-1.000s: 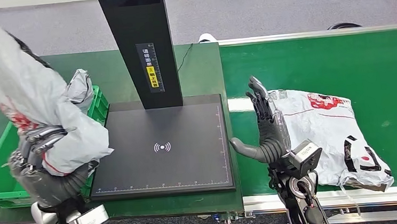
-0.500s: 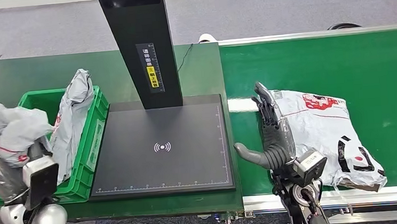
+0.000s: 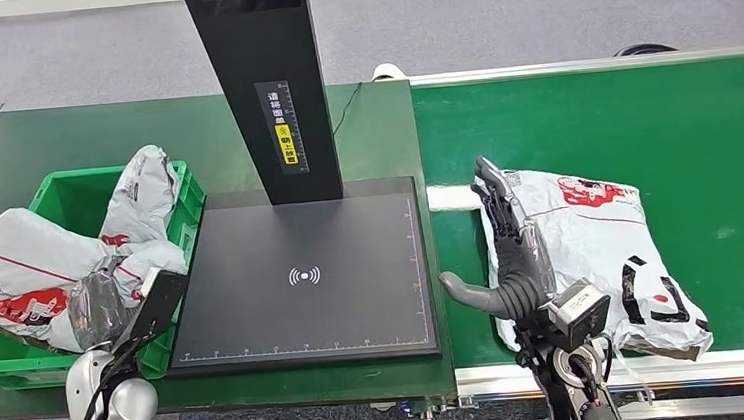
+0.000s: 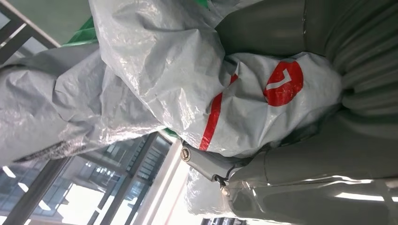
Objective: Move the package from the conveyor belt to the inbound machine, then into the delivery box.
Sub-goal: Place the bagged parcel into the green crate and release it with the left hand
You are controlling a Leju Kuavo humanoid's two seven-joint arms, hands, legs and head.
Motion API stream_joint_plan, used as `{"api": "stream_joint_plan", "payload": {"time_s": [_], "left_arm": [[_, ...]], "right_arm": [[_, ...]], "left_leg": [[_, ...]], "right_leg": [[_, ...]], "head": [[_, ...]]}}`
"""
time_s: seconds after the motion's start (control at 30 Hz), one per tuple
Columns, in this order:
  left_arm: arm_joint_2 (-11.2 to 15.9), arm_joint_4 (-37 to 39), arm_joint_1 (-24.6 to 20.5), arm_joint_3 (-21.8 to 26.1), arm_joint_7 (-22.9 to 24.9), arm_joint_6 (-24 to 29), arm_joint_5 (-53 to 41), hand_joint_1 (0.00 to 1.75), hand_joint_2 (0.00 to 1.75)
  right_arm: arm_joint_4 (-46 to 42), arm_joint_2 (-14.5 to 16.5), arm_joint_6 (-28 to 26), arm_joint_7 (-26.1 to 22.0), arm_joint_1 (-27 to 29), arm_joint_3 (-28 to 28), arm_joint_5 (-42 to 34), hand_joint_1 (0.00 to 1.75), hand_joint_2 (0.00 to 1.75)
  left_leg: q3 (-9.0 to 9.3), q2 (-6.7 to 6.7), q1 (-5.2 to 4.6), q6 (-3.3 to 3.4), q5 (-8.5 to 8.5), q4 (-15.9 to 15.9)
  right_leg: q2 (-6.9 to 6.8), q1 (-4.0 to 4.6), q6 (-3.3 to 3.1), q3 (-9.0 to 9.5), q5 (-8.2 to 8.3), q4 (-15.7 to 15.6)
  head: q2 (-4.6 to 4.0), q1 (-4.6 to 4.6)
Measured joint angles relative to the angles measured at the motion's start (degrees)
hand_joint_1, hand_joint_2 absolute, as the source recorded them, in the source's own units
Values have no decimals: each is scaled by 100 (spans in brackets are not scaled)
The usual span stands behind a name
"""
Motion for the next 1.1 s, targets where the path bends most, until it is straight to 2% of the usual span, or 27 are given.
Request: {"api": "stream_joint_plan", "payload": {"time_s": [0.2, 0.33, 0.43, 0.63, 0.7, 0.77, 0.87, 0.97, 1.1], "left_arm": [[60, 146, -60, -15, 2, -8, 3, 175, 175], [76, 180, -67, -17, -30, 18, 16, 0, 175], [78, 199, -49, -15, -266, 293, 227, 0, 175], [50, 57, 51, -17, -1061, 1303, 986, 0, 175], [41, -53, 96, -20, -1379, 1563, 1234, 0, 175], [28, -204, 156, -25, -1896, 1795, 1591, 0, 175], [-28, -477, 231, 5, -2664, 1903, 1949, 0, 175], [-100, -668, 277, 55, -2964, 1904, 2066, 0, 175], [-292, -968, 306, 260, -3678, 1904, 2378, 0, 175]], "right_arm": [[18, 5, 20, 1, -40, -5, 27, 0, 175], [20, 7, 34, 2, -48, -10, 32, 0, 175], [20, 9, 40, 3, -48, -20, 37, 0, 175], [20, 9, 42, 5, -46, -26, 47, 0, 175], [20, 10, 43, 10, -46, -26, 44, 0, 175], [20, 11, 48, 17, -48, -26, 28, 0, 175], [28, 11, 54, 20, -67, -25, 12, 0, 175], [48, 11, 56, 20, -98, -24, 8, 0, 175], [101, 12, 55, 21, -166, -9, -36, 0, 175]], "left_leg": [[14, 0, 0, 0, 1, 0], [16, -1, 0, 0, 1, 0], [16, -1, 0, 0, 1, 0], [9, 1, 0, 0, 1, 1], [6, 0, 0, 0, 1, 1], [1, 0, 0, 0, 0, 1], [-3, 0, 0, 0, 0, 1], [-4, 0, 0, 0, 0, 1], [-3, 0, 0, 0, 0, 1]], "right_leg": [[-1, 0, 0, 15, 0, 0], [-2, 0, 0, 18, 0, 0], [-2, 0, 0, 16, 0, 0], [0, 1, 0, 6, 0, 0], [0, 1, 0, 3, 0, 0], [0, 1, 0, 0, 0, 0], [-1, 0, 1, -3, 0, 0], [0, 0, 1, -3, 0, 0], [-1, 1, 0, -3, 0, 0]], "head": [[0, 1], [0, -1], [0, -1], [0, 1], [0, 1], [0, 1], [0, 1], [0, 0], [0, 0]]}}
